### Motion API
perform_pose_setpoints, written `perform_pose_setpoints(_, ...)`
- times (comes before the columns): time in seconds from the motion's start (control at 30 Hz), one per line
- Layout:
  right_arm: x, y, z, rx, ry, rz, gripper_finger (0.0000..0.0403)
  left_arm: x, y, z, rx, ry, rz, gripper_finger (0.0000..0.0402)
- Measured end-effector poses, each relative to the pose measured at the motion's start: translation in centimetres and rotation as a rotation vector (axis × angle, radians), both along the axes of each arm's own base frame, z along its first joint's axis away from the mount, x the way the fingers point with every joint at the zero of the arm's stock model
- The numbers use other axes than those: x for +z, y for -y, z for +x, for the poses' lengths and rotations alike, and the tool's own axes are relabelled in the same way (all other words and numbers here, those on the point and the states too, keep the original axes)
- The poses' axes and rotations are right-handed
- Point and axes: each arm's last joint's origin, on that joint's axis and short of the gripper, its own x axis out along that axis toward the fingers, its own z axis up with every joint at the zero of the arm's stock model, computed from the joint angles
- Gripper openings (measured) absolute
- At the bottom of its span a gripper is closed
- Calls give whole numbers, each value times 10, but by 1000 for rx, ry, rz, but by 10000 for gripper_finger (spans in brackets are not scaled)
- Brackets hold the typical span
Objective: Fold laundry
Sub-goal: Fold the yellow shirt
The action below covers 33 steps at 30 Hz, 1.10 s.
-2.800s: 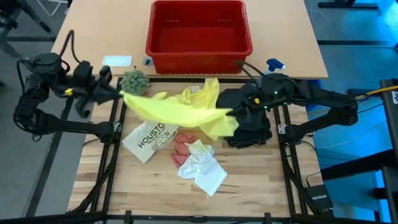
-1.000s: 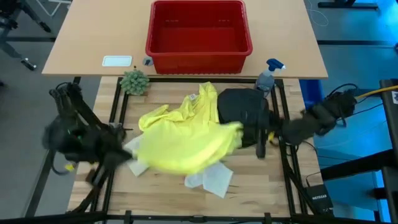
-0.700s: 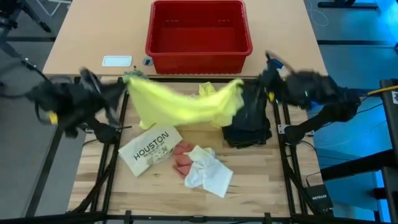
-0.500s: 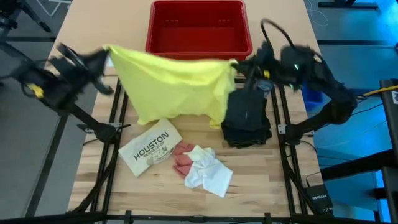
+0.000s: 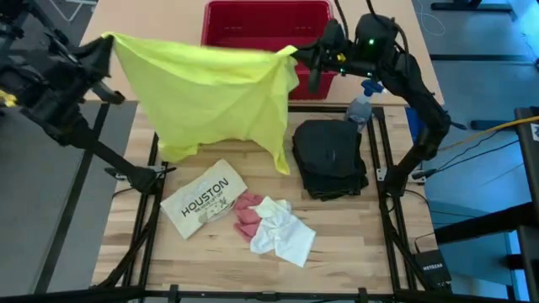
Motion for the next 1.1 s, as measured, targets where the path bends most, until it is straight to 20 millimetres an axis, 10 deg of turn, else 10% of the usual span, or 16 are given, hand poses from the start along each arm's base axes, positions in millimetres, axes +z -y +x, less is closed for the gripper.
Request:
perform_pose_setpoints(0.3,14,6,-14,-33,57,-79,0,24,14,30,108,-175,185,0)
perform_pose_setpoints(0.7,15,44,-19,25,145,-31,0,45,-30,-56,122,-9,29,0)
perform_pose_setpoints(1.1,0,-42,-54,309,-184,215,0,7,34,34,57,-340,-182,0)
